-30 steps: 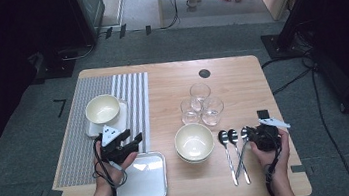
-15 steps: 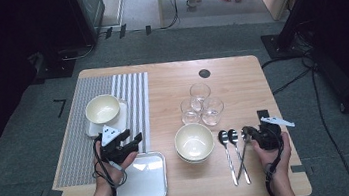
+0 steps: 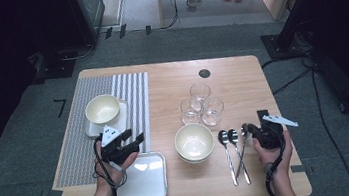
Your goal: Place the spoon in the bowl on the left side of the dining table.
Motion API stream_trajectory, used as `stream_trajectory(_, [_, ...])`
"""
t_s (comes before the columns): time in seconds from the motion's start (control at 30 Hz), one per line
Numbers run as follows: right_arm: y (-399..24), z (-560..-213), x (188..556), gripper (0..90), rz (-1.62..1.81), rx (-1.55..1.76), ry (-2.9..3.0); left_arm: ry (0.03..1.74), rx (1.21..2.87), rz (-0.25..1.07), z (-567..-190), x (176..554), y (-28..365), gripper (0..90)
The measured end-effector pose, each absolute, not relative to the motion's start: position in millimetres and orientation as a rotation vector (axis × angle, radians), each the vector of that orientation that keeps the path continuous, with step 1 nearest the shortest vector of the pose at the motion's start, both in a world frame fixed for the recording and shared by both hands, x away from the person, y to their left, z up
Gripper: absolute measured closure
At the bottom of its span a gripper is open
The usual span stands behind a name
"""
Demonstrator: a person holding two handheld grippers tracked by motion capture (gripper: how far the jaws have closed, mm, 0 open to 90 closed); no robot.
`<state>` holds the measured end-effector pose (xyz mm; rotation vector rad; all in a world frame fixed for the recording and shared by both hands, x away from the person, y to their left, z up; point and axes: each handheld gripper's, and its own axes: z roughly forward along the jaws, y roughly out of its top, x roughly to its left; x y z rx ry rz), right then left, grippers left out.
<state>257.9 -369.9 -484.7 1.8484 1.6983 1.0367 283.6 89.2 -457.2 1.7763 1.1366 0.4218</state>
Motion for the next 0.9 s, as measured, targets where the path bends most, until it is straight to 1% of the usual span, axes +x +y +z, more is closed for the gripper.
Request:
stream_trajectory(0.23, [-367,-472,255,90.0,1.085,1.825,1.687,1.100,1.762,0.401,-455,281,87,47.6])
stream_trajectory(0.4, [-363,-465,254,90.0,1.112,1.825,1.674,1.089,1.737,0.361,-454,280,86,44.3])
stream_trajectory(0.5, [-361,-458,254,90.0,1.126,1.816,1.669,1.077,1.735,0.352,-452,279,85,40.5])
stream_trajectory(0.63, [-359,-448,254,90.0,1.158,1.798,1.657,1.051,1.721,0.348,-448,276,84,37.9])
stream_trajectory(0.77, [-350,-435,255,90.0,1.193,1.773,1.656,1.016,1.700,0.364,-443,272,82,30.0])
stream_trajectory(0.83, [-344,-430,256,90.0,1.198,1.751,1.668,0.995,1.711,0.351,-441,272,81,28.4])
stream_trajectory(0.87, [-341,-428,257,90.0,1.200,1.741,1.675,1.007,1.721,0.357,-440,272,80,26.3])
stream_trajectory(0.9, [-339,-426,258,90.0,1.206,1.732,1.677,1.009,1.731,0.346,-440,272,78,26.0])
